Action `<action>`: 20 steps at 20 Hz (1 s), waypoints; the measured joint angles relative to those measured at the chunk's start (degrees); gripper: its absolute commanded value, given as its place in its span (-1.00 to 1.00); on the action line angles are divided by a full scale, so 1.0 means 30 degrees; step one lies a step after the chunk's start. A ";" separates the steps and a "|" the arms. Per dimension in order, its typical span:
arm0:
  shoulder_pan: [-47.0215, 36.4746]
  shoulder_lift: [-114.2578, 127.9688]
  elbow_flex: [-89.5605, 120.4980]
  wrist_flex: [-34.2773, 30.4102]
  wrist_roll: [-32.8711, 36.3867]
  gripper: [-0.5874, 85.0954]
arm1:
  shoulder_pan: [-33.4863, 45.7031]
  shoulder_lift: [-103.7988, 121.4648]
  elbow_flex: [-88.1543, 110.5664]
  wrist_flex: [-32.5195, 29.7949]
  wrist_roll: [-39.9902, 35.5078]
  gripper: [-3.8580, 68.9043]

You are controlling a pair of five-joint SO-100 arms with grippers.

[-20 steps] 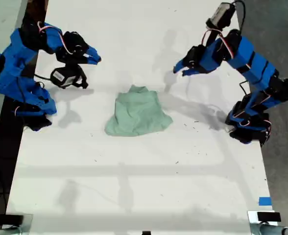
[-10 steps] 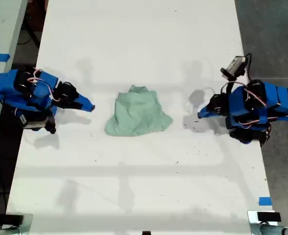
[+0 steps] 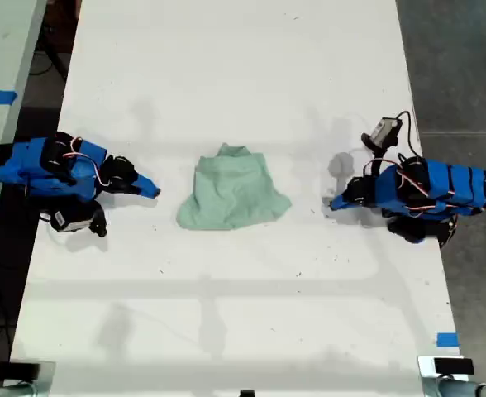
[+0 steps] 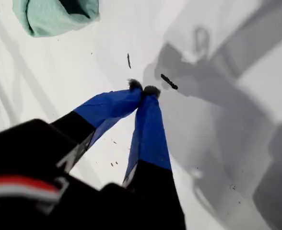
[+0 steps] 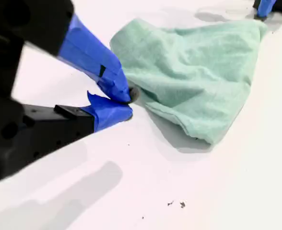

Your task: Fold t shirt

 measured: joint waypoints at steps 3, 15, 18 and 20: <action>0.0146 0.0146 0.0000 0.0000 -0.0146 -0.69 | 0.0117 0.0000 0.0029 0.0088 -0.0469 -0.84; -0.0879 0.0146 0.0117 -0.0029 0.1143 -0.63 | 0.0264 -0.0029 0.0645 0.0088 -0.2051 -0.86; -0.0996 0.0146 0.0117 -0.0029 0.1436 -0.63 | 0.0264 0.0000 0.0645 0.0088 -0.2051 -0.86; -0.0996 0.0146 0.0117 -0.0029 0.1436 -0.63 | 0.0264 0.0000 0.0645 0.0088 -0.2051 -0.86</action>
